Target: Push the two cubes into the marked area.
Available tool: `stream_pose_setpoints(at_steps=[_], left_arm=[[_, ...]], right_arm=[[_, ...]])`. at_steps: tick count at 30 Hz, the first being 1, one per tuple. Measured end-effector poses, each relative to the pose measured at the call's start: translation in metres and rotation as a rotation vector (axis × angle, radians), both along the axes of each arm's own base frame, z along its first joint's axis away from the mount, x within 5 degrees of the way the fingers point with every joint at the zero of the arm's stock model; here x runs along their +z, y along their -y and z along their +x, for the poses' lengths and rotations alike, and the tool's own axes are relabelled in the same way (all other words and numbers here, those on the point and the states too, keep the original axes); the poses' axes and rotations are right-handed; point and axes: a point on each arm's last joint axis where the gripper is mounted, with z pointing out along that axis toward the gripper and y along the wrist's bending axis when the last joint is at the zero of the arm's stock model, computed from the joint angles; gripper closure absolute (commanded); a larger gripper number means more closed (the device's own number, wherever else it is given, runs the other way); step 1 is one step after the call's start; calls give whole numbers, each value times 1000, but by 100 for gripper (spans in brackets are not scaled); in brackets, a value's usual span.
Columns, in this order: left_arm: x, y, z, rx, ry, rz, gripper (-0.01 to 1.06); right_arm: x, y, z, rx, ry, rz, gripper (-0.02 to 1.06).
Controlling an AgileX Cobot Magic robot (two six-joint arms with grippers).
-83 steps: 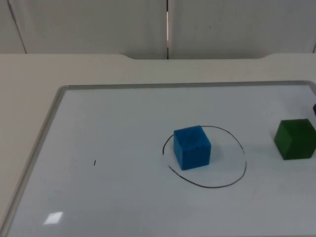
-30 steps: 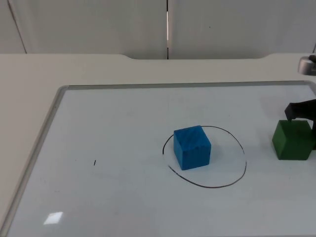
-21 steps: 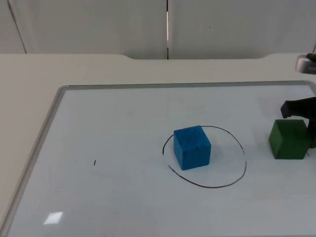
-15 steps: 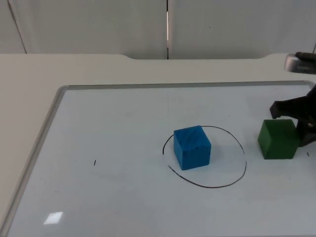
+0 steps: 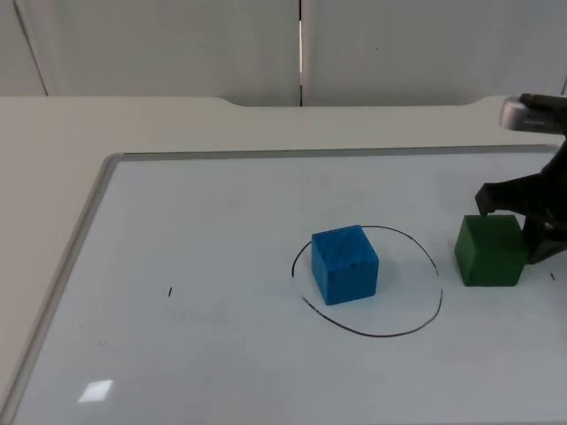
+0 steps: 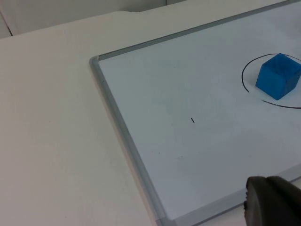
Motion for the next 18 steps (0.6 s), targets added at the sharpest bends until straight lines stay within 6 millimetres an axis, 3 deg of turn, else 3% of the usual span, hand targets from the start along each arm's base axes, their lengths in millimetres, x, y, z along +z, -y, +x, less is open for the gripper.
stream_pose_setpoints(at_steps=[12,18], left_arm=[[0,0,0,0,0,0,105],[0,0,0,0,0,0,105]], right_arm=[[0,-5,-1,-10,-5,20,105],[1,-25,-4,42,33,26,105]])
